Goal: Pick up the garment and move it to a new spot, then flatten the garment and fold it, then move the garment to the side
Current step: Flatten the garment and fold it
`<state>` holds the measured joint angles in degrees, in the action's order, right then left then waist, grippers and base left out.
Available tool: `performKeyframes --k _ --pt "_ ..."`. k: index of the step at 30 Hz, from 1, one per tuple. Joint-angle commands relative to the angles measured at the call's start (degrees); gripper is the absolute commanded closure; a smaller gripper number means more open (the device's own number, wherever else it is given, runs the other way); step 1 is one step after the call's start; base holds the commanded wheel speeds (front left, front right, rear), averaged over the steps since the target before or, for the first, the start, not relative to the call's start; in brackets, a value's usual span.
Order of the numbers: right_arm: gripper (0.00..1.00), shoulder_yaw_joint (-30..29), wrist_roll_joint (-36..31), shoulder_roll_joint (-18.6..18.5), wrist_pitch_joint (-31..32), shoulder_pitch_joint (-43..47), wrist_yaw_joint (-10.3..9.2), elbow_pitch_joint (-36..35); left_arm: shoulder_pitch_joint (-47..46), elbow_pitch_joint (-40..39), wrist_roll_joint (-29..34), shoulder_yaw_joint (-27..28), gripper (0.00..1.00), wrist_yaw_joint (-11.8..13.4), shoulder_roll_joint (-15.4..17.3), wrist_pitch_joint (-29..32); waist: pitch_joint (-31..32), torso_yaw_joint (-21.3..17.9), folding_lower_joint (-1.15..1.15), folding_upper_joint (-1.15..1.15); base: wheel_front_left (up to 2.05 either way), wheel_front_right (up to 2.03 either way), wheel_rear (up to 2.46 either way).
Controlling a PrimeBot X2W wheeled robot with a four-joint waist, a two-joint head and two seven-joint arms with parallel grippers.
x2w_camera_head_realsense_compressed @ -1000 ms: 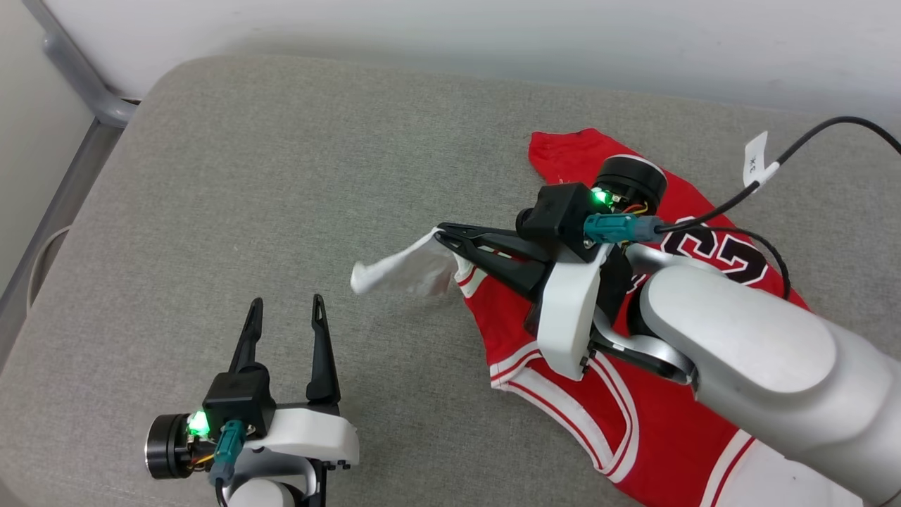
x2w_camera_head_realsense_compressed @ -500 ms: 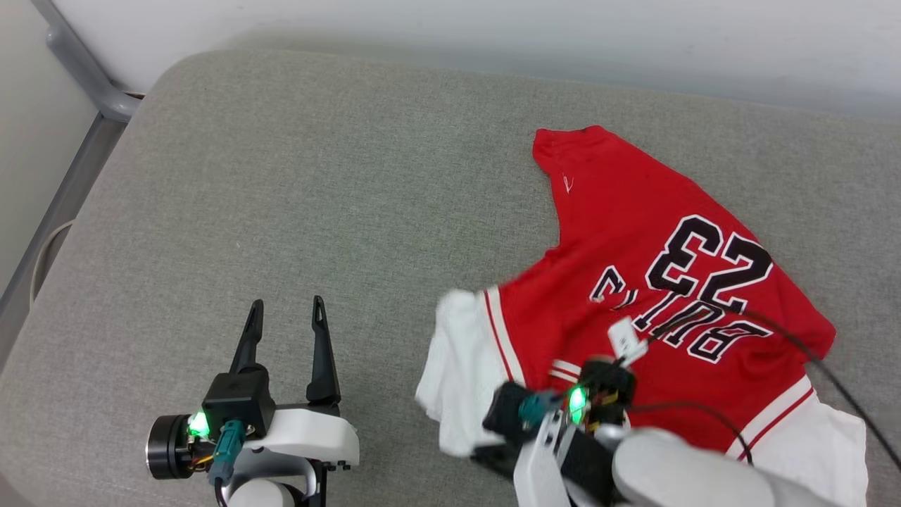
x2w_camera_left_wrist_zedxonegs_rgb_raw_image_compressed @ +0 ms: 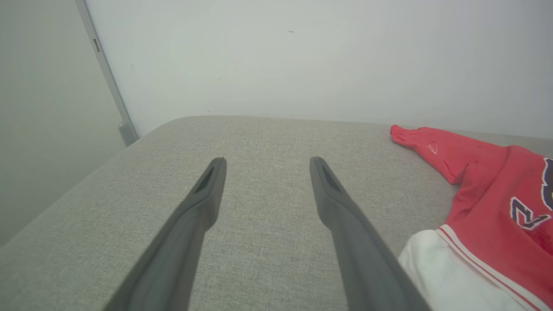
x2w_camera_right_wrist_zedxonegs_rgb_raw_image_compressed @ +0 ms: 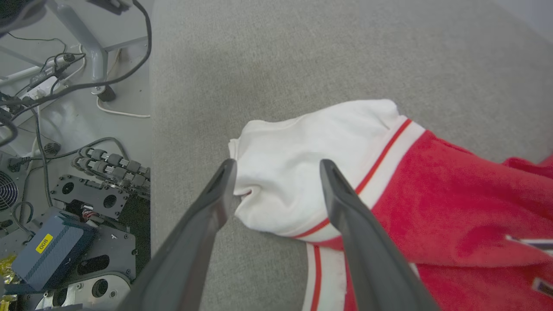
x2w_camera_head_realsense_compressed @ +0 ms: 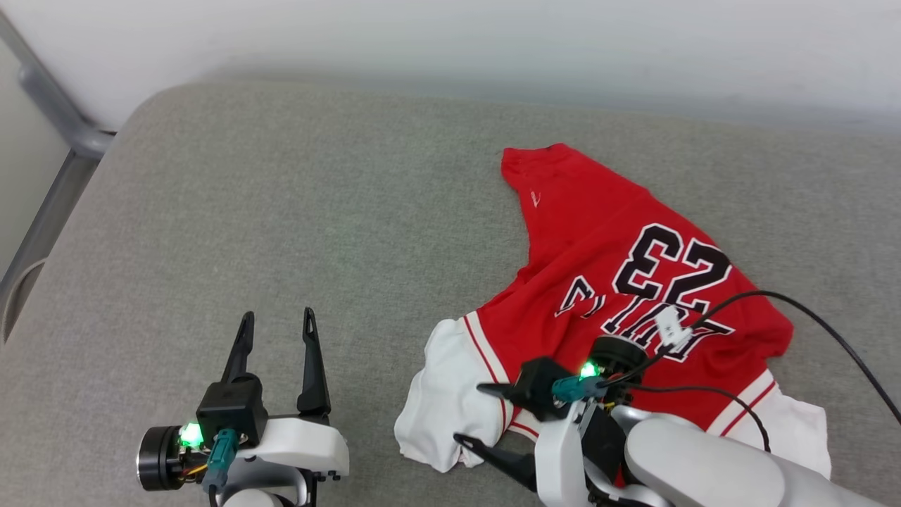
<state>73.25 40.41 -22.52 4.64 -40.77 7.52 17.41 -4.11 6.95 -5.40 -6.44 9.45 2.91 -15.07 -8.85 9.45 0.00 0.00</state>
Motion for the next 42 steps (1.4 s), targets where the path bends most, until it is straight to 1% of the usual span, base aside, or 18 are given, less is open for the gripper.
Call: performKeyframes --k 1,3,5,8,11,14,17,20,23,24,26,29,34,37,42 --pt "0.00 -0.73 0.58 -0.15 -2.19 -0.22 -0.05 -0.08 0.65 -0.02 0.44 0.44 0.00 -0.37 -0.03 -0.15 1.10 -1.01 0.00 0.00 0.00 0.00 0.00" --pt "0.00 -2.33 0.90 -0.83 -5.14 0.63 -0.06 -0.54 1.21 -0.12 0.83 0.74 0.00 -0.61 -0.03 -0.15 1.82 -1.72 0.00 0.00 0.00 0.00 0.00" --pt "0.00 -5.30 0.34 -1.82 -8.03 1.57 -0.06 -0.82 1.65 -0.24 1.16 1.04 0.00 -0.73 -0.04 -0.15 2.48 -2.46 0.00 0.00 0.00 0.00 0.00" --pt "0.00 -11.33 -1.70 -3.33 -11.47 3.56 -0.06 -0.77 2.13 -0.51 1.52 1.58 0.00 -0.97 -0.04 -0.15 3.29 -3.52 0.00 0.00 0.00 0.00 0.00" --pt "0.00 -18.25 -4.03 -4.93 -13.10 6.27 -0.06 -0.86 3.00 -0.73 1.85 1.95 0.00 -1.28 -0.03 -0.15 4.03 -4.44 0.00 0.00 0.00 0.00 0.00" --pt "0.00 -24.86 -7.22 -7.31 -12.26 9.11 -0.06 -1.88 3.55 -1.05 2.21 2.20 0.00 -1.36 -0.03 -0.15 4.66 -5.14 0.00 0.00 0.00 0.00 0.00" --pt "0.00 -31.25 -10.02 -9.44 -10.00 12.62 -0.05 -3.68 4.19 -1.26 2.52 2.46 0.00 -1.56 -0.03 -0.15 5.20 -5.74 0.00 0.00 0.00 0.00 0.00" --pt "0.00 -36.85 -12.22 -12.31 -6.30 15.55 -0.06 -5.94 4.69 -1.57 2.72 2.62 0.00 -1.73 -0.04 -0.15 5.47 -6.19 0.00 0.00 0.00 0.00 0.00" --pt "0.00 -40.66 -12.86 -14.63 -1.51 18.81 -0.05 -8.25 4.84 -1.81 2.95 2.60 0.00 -1.84 -0.03 -0.15 5.32 -6.44 0.00 0.00 0.00 0.00 0.00" --pt "0.00 -40.66 -12.86 -14.63 -1.51 18.81 -0.05 -8.25 4.84 -1.81 2.95 2.60 0.00 -1.84 -0.03 -0.15 5.32 -6.44 0.00 0.00 0.00 0.00 0.00" --pt "0.00 -42.69 -11.93 -16.39 2.20 20.71 -0.06 -9.46 4.72 -2.02 3.08 2.59 0.00 -1.96 -0.03 -0.15 5.10 -6.54 0.00 0.00 0.00 0.00 0.00" --pt "0.00 -43.49 -10.74 -19.08 7.96 22.88 -0.06 -11.05 4.24 -2.24 3.22 2.51 0.00 -2.06 -0.03 -0.15 4.55 -6.55 0.00 0.00 0.00 0.00 0.00" --pt "0.00 -40.91 -7.00 -22.10 16.63 24.89 -0.07 -10.83 3.16 -2.26 3.25 2.36 0.00 -2.18 -0.03 -0.15 3.23 -6.36 0.00 0.00 0.00 0.00 0.00" --pt "0.00 -39.45 -5.29 -22.39 19.29 24.23 -0.07 -8.93 2.42 -2.23 3.15 2.19 0.00 -2.29 -0.03 -0.15 2.18 -5.98 0.00 0.00 0.00 0.00 0.00" --pt "0.00 -36.81 -4.66 -21.15 19.80 22.12 -0.06 -3.38 1.24 -2.05 3.10 1.71 0.00 -2.25 -0.03 -0.15 0.20 -4.94 0.00 0.00 0.00 0.00 0.00"
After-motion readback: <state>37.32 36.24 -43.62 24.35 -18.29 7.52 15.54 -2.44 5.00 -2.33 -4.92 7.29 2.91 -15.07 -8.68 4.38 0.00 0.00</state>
